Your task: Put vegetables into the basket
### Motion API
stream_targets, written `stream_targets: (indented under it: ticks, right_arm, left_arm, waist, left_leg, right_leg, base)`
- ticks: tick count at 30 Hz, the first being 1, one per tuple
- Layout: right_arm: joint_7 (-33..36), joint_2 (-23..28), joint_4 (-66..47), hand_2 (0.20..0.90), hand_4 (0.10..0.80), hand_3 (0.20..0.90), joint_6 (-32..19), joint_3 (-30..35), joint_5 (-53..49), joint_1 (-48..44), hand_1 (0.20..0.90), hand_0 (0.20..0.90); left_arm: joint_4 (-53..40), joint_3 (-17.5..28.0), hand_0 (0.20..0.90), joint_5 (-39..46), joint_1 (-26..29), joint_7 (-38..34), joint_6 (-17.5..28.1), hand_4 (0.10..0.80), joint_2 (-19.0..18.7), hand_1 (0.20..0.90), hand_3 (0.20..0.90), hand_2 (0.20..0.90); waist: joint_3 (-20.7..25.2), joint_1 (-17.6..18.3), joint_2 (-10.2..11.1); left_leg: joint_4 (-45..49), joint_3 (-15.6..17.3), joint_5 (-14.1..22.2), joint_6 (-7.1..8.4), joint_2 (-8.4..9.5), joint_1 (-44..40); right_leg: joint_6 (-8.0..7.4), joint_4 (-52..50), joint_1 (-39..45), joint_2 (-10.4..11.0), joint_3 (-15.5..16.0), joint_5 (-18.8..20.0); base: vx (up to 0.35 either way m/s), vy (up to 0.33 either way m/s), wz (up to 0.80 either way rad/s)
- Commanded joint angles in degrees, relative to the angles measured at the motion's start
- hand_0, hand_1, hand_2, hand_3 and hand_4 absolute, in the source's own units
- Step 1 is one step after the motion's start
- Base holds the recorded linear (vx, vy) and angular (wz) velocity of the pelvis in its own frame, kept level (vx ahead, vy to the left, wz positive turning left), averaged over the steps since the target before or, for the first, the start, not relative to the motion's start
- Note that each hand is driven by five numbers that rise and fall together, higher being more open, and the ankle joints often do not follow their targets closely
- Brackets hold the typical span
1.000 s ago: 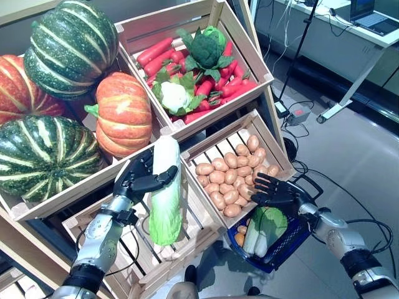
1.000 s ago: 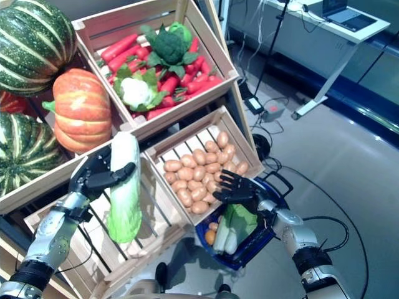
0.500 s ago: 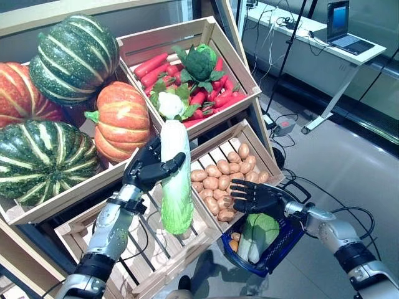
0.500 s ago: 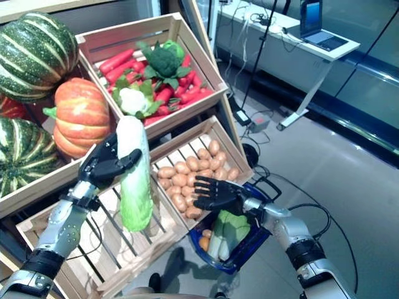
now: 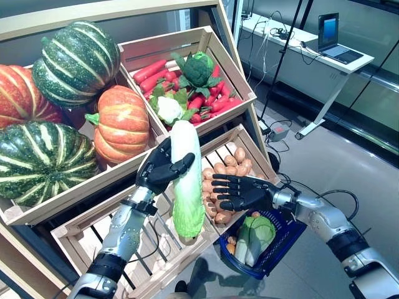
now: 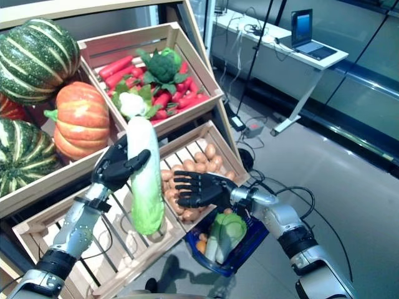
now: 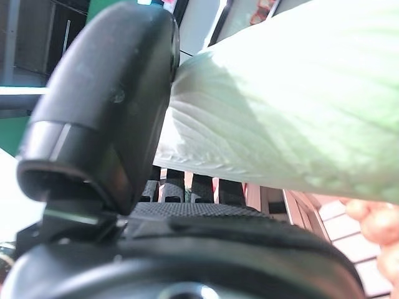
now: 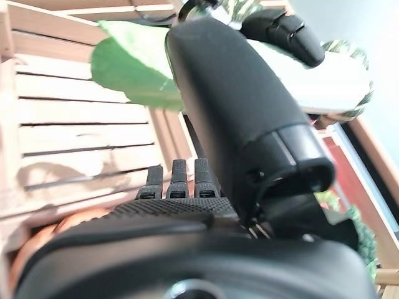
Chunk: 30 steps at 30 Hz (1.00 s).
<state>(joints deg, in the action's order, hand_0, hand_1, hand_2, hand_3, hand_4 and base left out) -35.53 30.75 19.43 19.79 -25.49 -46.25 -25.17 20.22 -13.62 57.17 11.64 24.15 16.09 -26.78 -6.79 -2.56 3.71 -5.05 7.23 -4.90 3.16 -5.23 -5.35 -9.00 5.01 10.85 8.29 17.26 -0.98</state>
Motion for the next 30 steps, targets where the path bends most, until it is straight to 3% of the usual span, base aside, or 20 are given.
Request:
stream_targets:
  ticks: [1,11,21,28,29,30]
  right_arm:
    - [-0.31,-2.63,-0.69,0.900,0.800,0.900,-1.85,-1.64,-7.84,-7.82,0.900,0.900]
    - [-4.66,-6.99,1.23,0.900,0.800,0.900,4.51,-4.90,-11.32,-10.09,0.900,0.900]
    - [-6.07,-8.01,2.05,0.900,0.800,0.900,6.53,-7.88,-11.05,-10.20,0.900,0.900]
    - [-4.48,-12.00,7.40,0.900,0.800,0.900,7.80,-7.70,-11.11,-10.39,0.900,0.900]
    - [-3.72,-12.40,8.28,0.552,0.568,0.552,7.13,-7.38,-12.19,-10.44,0.552,0.552]
    - [-3.14,-12.83,9.09,0.300,0.400,0.300,6.39,-7.05,-13.14,-10.55,0.300,0.300]
  left_arm:
    - [-4.09,-2.53,0.300,3.73,11.91,4.09,2.82,0.400,1.70,0.300,0.300,0.300]
    - [-4.94,-5.95,0.300,3.68,12.07,6.88,1.58,0.400,3.78,0.300,0.300,0.300]
    - [-6.49,-7.97,0.300,4.88,12.89,8.58,-0.20,0.400,3.49,0.300,0.300,0.300]
    - [-7.42,-9.00,0.300,7.24,12.67,9.46,-1.03,0.400,6.78,0.300,0.300,0.300]
    - [-7.50,-9.14,0.300,7.41,12.75,9.42,-1.12,0.400,7.13,0.300,0.300,0.300]
    - [-7.42,-9.24,0.300,7.42,12.77,9.47,-1.17,0.400,7.49,0.300,0.300,0.300]
  waist:
    - [4.66,-1.72,-0.24]
    - [4.81,-2.48,-0.17]
    - [4.93,-2.59,-0.17]
    - [5.07,-2.80,-0.31]
    - [5.10,-2.87,-0.32]
    - [5.13,-2.92,-0.35]
  left_leg:
    - [0.05,-0.58,3.05,3.41,-2.99,-0.60]
    - [0.05,-1.04,3.47,3.34,-3.13,-1.45]
    - [0.05,-1.09,3.31,3.51,-3.24,-1.47]
    - [0.05,-1.08,3.35,3.41,-3.26,-1.70]
    - [0.05,-1.08,3.36,3.39,-3.24,-1.71]
    - [0.05,-1.07,3.40,3.33,-3.21,-1.75]
  right_leg:
    - [0.22,-0.17,-1.92,3.74,-0.75,4.97]
    - [0.49,-0.11,-0.94,3.70,-0.97,4.62]
    - [0.44,-0.01,-0.94,3.76,-1.21,4.80]
    - [0.60,-0.01,-0.83,3.77,-1.28,4.82]
    - [0.62,-0.01,-0.80,3.76,-1.26,4.82]
    - [0.63,-0.01,-0.78,3.75,-1.24,4.82]
  base:
    - [0.000,0.000,0.00]
    - [0.000,0.000,0.00]
    - [0.000,0.000,0.00]
    - [0.005,0.001,0.00]
    - [0.033,0.008,0.00]
    - [0.031,0.007,0.00]
